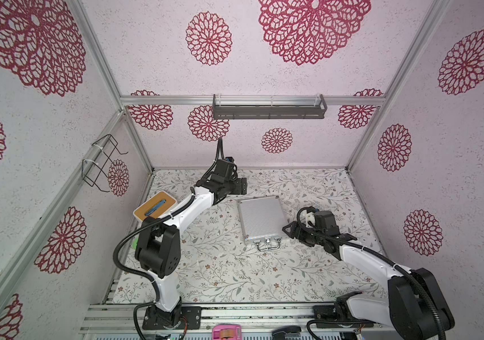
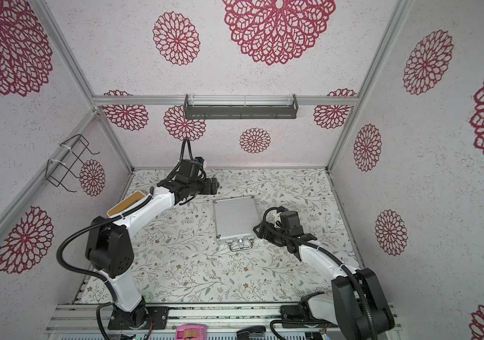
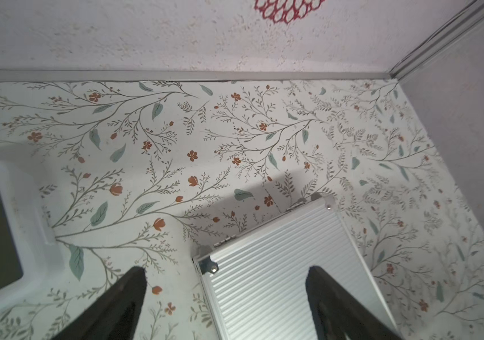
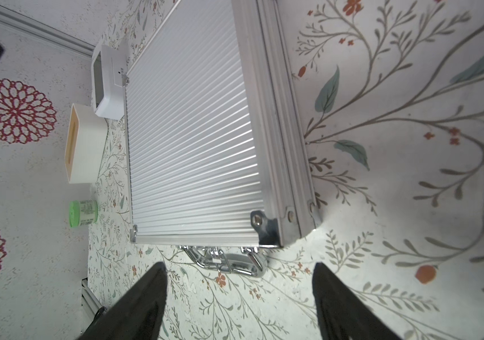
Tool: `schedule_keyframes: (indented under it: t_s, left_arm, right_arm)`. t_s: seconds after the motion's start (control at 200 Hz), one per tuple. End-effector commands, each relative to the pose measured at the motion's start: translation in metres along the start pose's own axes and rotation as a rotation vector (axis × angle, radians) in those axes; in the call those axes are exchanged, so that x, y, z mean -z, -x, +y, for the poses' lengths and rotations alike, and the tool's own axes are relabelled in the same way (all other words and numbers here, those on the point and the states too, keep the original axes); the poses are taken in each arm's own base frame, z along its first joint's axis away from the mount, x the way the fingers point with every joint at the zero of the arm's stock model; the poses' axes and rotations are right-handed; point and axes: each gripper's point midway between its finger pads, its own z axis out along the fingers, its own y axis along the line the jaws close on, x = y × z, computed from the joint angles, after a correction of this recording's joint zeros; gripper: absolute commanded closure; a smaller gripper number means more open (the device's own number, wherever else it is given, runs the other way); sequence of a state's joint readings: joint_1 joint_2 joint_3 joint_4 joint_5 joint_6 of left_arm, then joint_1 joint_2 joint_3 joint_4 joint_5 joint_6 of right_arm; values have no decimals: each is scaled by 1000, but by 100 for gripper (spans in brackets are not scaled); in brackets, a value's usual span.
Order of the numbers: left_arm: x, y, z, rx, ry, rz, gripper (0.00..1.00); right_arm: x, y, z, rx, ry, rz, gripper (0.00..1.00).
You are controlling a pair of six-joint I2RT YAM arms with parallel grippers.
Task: Close the poker set cases
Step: Adjust the poker set case at the center of the board.
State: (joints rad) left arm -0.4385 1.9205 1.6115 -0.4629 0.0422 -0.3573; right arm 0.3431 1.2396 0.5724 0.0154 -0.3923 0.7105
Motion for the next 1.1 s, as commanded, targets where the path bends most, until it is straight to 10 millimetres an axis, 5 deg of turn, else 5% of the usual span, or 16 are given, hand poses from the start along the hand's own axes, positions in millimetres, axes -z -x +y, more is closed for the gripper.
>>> schedule_keyframes:
  t_s: [0.0,0.18,0.34,0.786,0.941,1.096]
  left_arm:
    - [-30,-36,-8,-115,-86,206,11]
    - [-56,-37,-27,-166,-193,240,11]
    - [-68,-62,-29,-170,-225,324,13]
    - [-52,-114,-13,-115,-212,435,21]
    - [-49,-112,-5,-136,-170,424,23]
    - [-56,-106,0,-170,-138,442,20]
  right_arm:
    - [-2,4,9,-30,42,-34,22]
    - [-16,-2,6,-44,51,-11,23]
    - [-29,3,5,-44,54,-4,24]
    - [-71,27,3,53,2,81,26]
    - [-71,27,6,63,11,94,26]
    - [-50,18,5,64,-33,67,26]
